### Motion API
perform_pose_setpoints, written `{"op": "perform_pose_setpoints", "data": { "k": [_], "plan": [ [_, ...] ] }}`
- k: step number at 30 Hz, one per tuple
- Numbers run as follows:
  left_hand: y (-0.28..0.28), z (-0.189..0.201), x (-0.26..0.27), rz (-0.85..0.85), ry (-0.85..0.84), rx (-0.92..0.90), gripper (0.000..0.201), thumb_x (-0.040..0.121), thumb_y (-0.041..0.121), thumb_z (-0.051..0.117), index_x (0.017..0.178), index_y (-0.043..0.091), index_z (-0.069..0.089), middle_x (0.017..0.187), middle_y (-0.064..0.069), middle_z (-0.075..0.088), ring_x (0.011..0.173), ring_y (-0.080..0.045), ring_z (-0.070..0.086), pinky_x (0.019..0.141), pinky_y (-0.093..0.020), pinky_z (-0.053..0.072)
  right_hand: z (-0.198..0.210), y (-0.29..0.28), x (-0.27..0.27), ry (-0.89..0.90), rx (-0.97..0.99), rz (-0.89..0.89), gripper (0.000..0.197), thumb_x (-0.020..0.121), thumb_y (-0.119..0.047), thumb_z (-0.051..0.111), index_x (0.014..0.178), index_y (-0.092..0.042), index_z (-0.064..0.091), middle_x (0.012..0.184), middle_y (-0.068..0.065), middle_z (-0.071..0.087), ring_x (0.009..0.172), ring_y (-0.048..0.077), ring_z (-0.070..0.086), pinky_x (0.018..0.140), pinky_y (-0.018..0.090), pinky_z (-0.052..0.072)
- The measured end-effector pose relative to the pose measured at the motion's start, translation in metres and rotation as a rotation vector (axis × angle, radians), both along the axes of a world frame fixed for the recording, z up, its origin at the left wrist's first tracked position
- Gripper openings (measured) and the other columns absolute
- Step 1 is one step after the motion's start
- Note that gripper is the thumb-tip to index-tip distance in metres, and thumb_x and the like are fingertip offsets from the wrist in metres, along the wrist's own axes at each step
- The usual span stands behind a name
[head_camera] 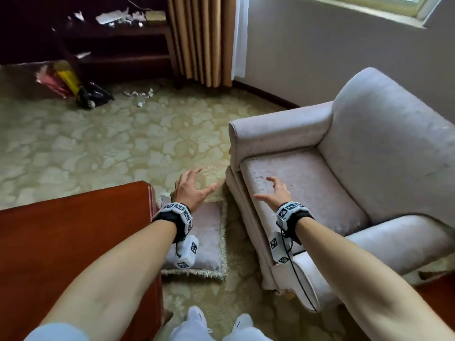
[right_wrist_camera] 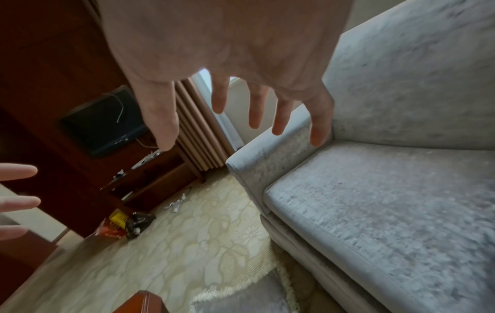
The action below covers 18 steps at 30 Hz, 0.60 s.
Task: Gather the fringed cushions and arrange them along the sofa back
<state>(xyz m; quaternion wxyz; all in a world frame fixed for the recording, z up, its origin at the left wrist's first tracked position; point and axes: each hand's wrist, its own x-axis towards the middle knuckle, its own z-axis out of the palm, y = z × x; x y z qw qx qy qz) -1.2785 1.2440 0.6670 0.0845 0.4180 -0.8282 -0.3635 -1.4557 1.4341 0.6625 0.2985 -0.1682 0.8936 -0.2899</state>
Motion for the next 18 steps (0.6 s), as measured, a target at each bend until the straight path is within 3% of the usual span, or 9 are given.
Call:
{"op": "perform_pose_setpoints", "data": {
  "k": [9, 14, 18],
  "plan": [
    [-0.079, -0.043, 0.037, 0.203, 0.090, 0.130, 0.066, 0.081, 0.052, 0.069, 0.138, 0.028, 0.046, 0.141, -0.008, 0.043, 0.125, -0.027, 0.048, 0.102, -0.045, 0.043, -0.028, -0.110, 0.016, 0.013, 0.095, 0.194, 0.079, 0.077, -0.040, 0.078, 0.144, -0.031, 0.036, 0.144, 0.011, 0.037, 0.134, 0.033, 0.035, 0.111, 0.043, 0.034],
    [-0.129, -0.078, 0.041, 0.265, 0.113, 0.255, 0.064, 0.083, 0.048, 0.069, 0.139, 0.027, 0.047, 0.152, -0.008, 0.033, 0.136, -0.027, 0.037, 0.108, -0.042, 0.035, -0.054, -0.169, 0.030, -0.003, 0.192, 0.220, 0.080, 0.075, -0.040, 0.078, 0.143, -0.032, 0.036, 0.142, 0.011, 0.038, 0.132, 0.034, 0.037, 0.109, 0.043, 0.035],
    [-0.159, -0.102, 0.047, 0.329, 0.163, 0.331, 0.063, 0.085, 0.039, 0.071, 0.141, 0.024, 0.046, 0.151, -0.007, 0.033, 0.134, -0.024, 0.039, 0.097, -0.029, 0.029, -0.072, -0.212, 0.032, -0.012, 0.268, 0.308, 0.077, 0.079, -0.037, 0.076, 0.144, -0.032, 0.035, 0.144, 0.011, 0.036, 0.133, 0.033, 0.034, 0.109, 0.043, 0.032]
  ]
}}
